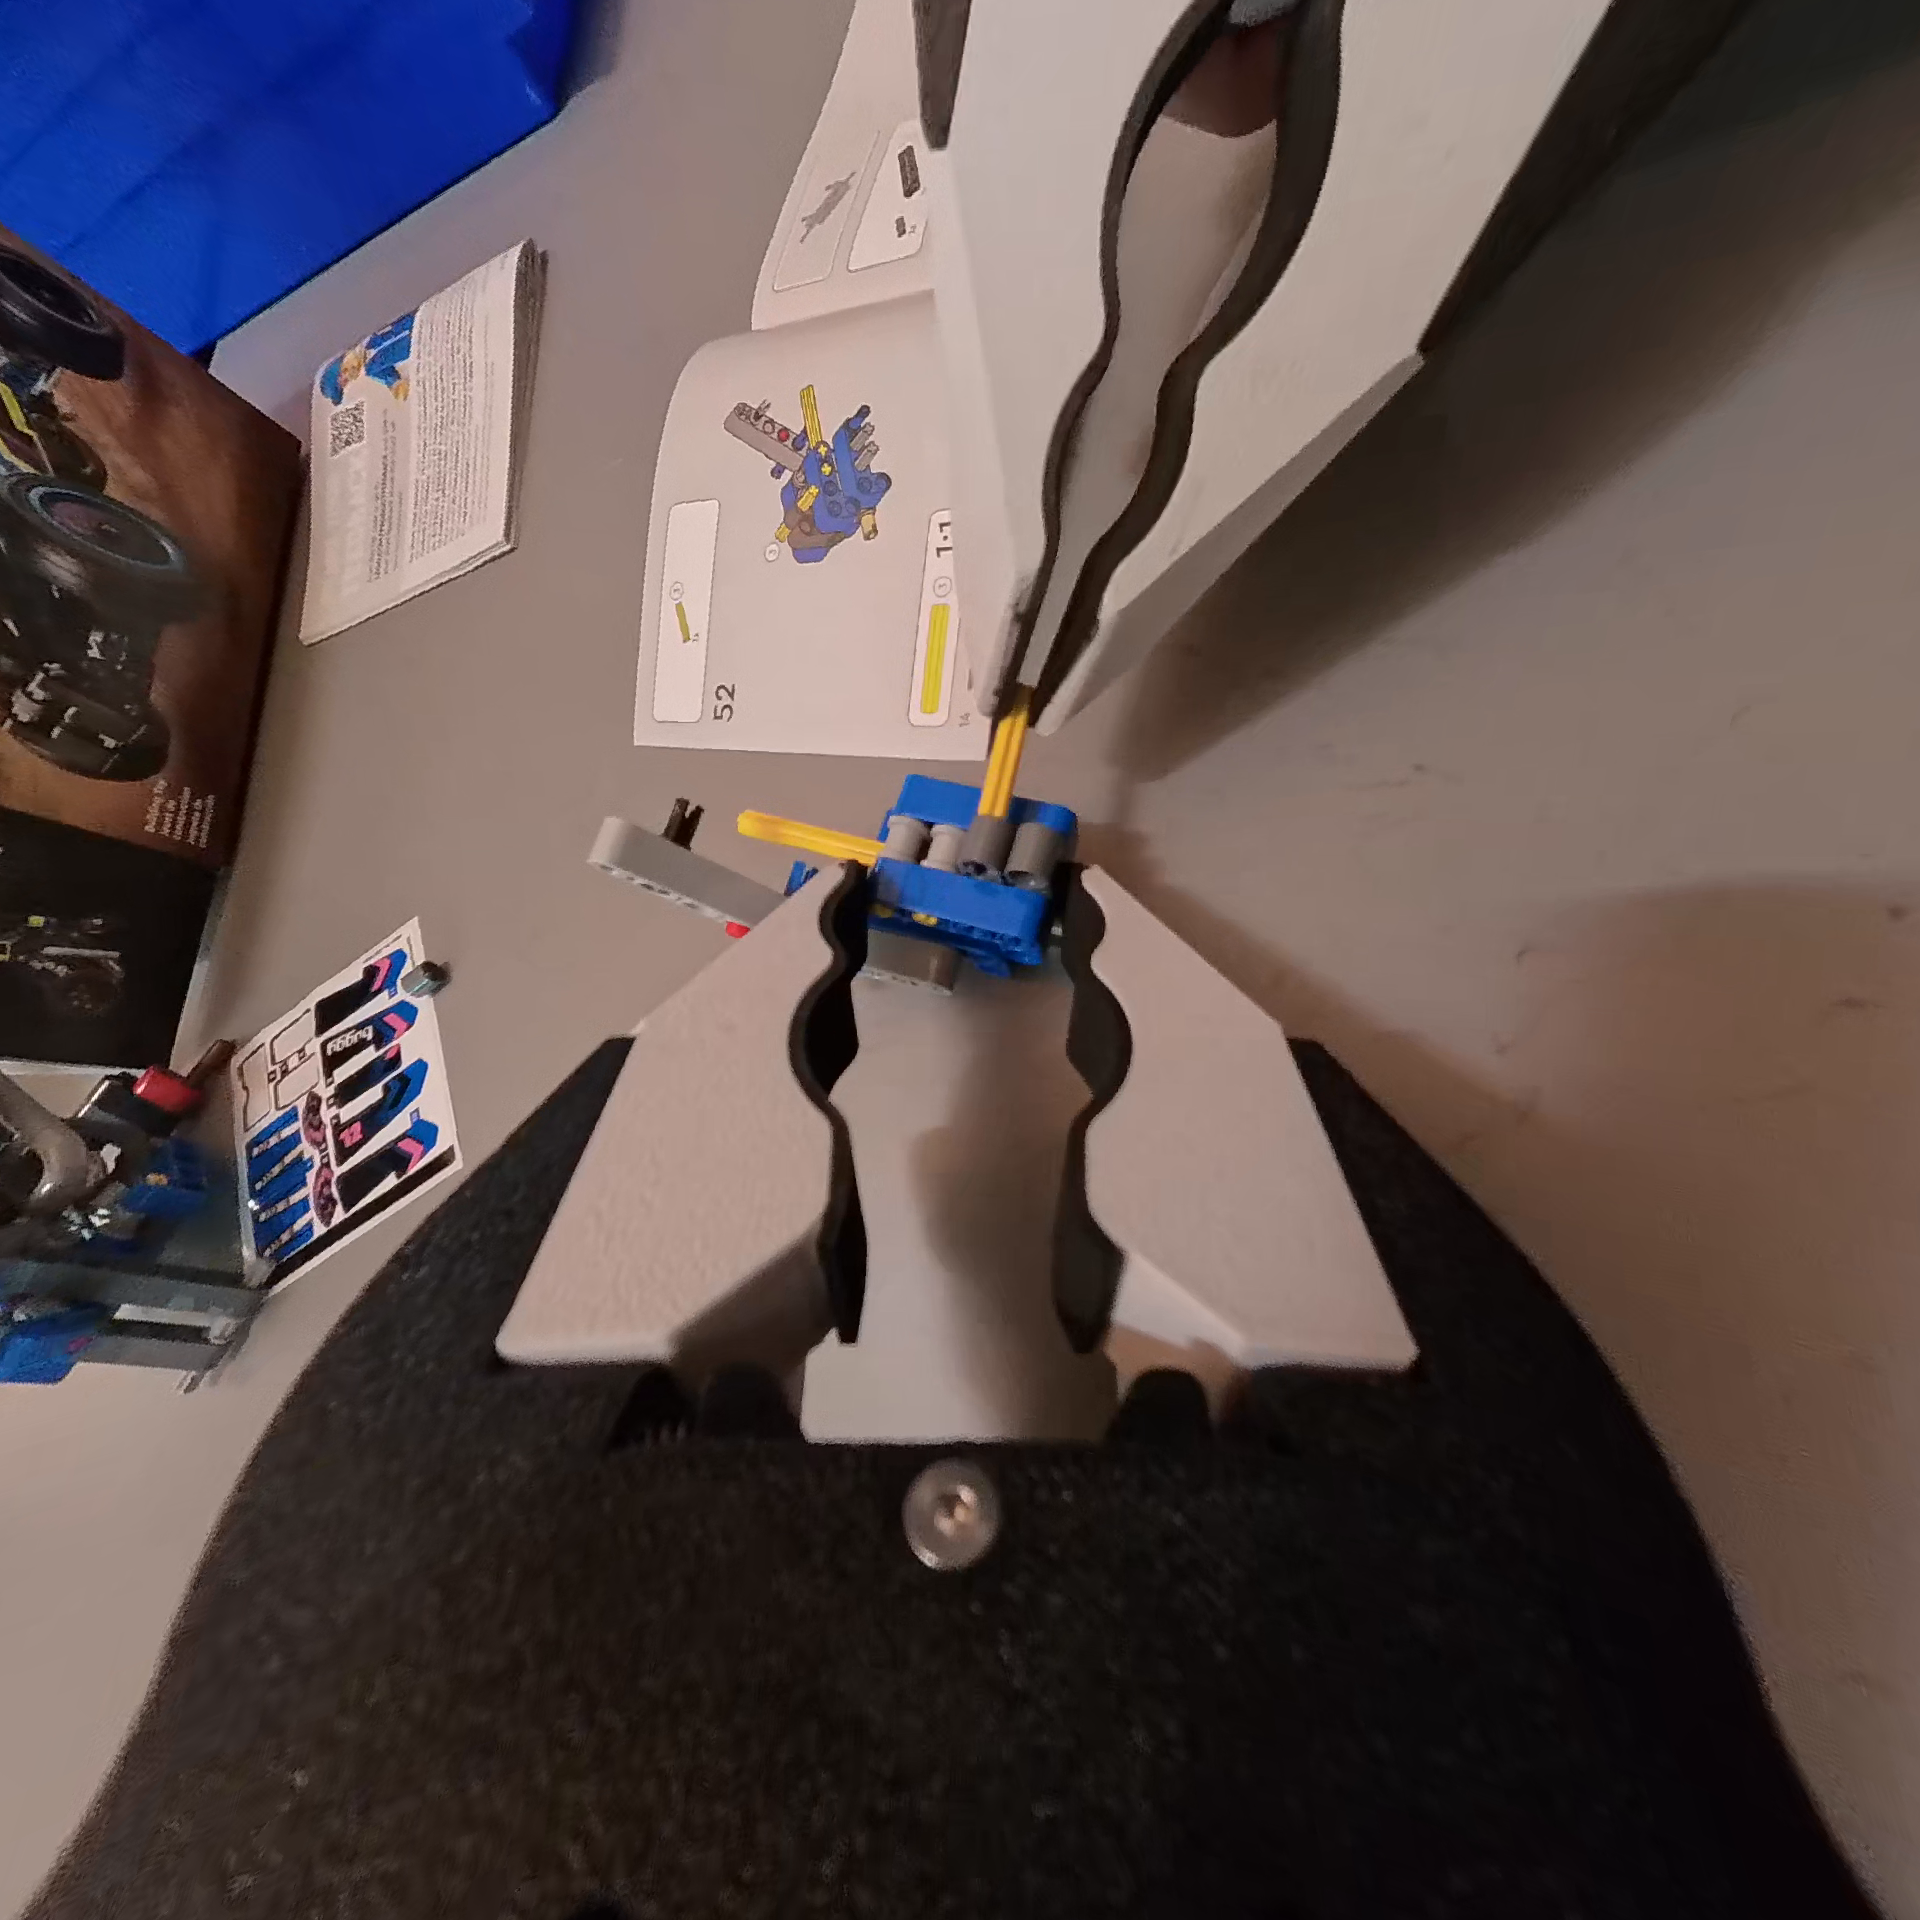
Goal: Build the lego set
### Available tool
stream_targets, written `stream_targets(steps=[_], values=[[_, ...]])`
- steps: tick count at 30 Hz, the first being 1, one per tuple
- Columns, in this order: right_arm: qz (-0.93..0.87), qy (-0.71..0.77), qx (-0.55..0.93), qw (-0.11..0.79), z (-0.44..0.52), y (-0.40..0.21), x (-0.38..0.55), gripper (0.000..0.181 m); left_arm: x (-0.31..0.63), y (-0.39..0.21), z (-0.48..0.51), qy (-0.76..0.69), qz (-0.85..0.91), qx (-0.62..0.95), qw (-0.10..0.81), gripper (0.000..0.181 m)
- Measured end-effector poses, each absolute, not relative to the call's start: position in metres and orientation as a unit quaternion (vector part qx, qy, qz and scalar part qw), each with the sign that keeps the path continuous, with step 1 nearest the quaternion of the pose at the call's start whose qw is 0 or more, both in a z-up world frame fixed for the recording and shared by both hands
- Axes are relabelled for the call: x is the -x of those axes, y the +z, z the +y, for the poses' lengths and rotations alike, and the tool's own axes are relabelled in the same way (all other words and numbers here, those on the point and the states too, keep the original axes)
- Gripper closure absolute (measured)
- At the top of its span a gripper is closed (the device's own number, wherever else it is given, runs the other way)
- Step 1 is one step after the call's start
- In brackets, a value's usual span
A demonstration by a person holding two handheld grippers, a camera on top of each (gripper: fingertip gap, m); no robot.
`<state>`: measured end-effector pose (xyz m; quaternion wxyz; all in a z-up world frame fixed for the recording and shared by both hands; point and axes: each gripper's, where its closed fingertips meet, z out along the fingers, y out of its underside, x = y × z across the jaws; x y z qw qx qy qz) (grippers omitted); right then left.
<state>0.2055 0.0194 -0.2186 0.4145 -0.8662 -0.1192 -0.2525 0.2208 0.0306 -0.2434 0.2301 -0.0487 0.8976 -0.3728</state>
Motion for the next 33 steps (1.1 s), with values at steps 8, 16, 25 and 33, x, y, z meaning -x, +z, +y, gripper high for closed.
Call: stream_targets(steps=[8,16,25,33], values=[[-0.141,-0.292,0.864,0.385,0.019,-0.214,-0.207,0.178,-0.218,-0.243,0.026,-0.371,0.899,0.045,0.229,0.146],[-0.139,-0.289,0.871,0.372,0.019,-0.221,-0.208,0.178,-0.222,-0.243,0.030,-0.372,0.897,0.056,0.232,0.147],[-0.085,-0.243,0.876,0.408,0.020,-0.218,-0.208,0.178,-0.226,-0.242,0.032,-0.338,0.897,0.034,0.282,0.146],[-0.145,-0.305,0.850,0.404,0.023,-0.215,-0.206,0.178,-0.221,-0.244,0.032,-0.375,0.898,0.070,0.218,0.146]])
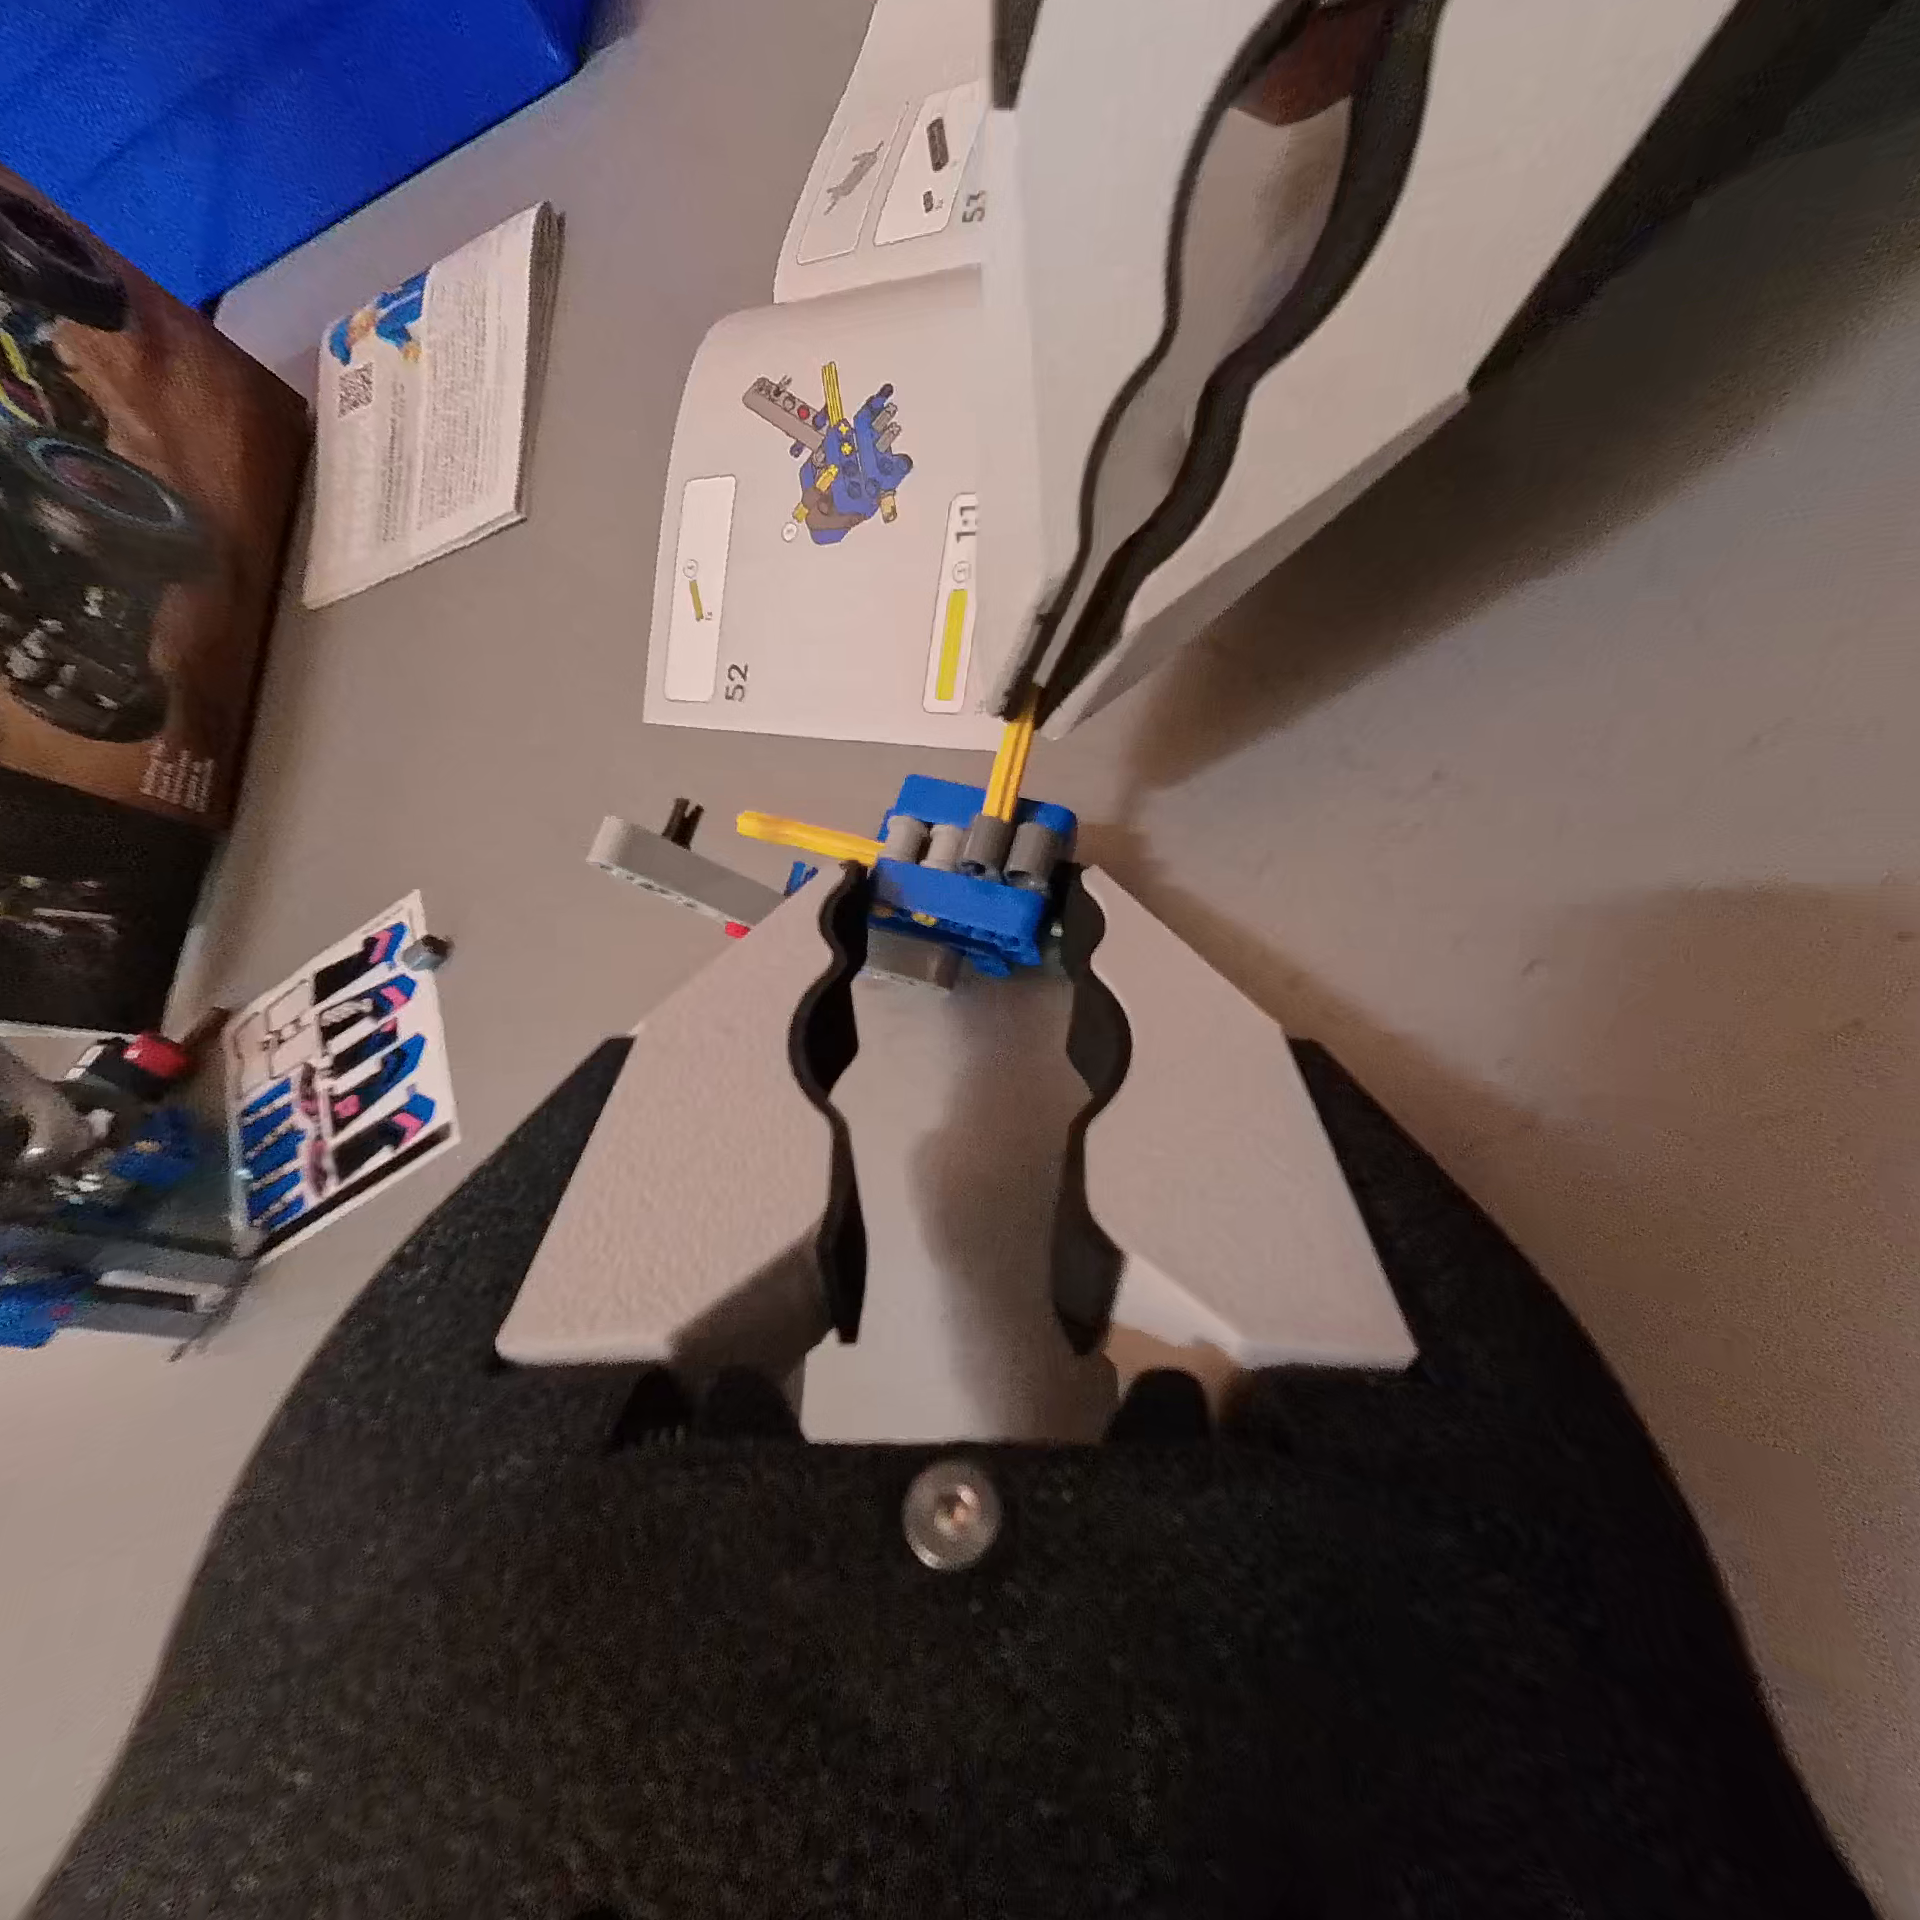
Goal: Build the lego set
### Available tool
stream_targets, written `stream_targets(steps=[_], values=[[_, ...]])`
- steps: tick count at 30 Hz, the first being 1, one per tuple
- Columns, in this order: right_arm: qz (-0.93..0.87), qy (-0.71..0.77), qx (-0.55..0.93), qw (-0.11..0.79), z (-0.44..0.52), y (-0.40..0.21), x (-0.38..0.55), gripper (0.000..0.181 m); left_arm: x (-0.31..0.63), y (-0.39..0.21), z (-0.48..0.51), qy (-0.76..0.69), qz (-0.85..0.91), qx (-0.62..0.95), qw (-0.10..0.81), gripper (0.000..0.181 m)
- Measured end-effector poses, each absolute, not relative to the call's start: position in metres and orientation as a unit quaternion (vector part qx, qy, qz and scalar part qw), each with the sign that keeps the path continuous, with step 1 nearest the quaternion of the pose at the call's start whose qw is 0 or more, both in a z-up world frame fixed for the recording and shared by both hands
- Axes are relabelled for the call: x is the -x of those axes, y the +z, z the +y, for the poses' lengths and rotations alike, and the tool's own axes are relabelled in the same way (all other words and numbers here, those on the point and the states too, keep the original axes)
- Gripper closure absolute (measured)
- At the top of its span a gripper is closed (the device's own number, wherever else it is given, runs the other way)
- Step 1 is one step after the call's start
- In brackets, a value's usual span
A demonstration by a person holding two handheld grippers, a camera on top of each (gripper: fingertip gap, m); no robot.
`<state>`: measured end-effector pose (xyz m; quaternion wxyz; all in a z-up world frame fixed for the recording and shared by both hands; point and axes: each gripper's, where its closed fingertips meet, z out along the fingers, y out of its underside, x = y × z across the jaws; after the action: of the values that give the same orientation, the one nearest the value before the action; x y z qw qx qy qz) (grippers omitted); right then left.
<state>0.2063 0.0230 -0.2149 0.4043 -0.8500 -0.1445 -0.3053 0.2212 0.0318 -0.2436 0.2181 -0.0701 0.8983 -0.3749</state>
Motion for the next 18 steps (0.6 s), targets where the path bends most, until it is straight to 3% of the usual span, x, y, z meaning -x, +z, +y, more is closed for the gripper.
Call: stream_targets(steps=[9,15,18], values=[[-0.177,-0.308,0.829,0.432,0.028,-0.205,-0.196,0.178,-0.205,-0.235,0.029,-0.459,0.878,0.103,0.086,0.147],[-0.213,-0.334,0.828,0.397,0.029,-0.212,-0.193,0.178,-0.203,-0.242,0.031,-0.434,0.891,0.088,0.095,0.147],[-0.149,-0.271,0.839,0.448,0.030,-0.214,-0.195,0.178,-0.204,-0.244,0.033,-0.427,0.895,0.089,0.097,0.147]])
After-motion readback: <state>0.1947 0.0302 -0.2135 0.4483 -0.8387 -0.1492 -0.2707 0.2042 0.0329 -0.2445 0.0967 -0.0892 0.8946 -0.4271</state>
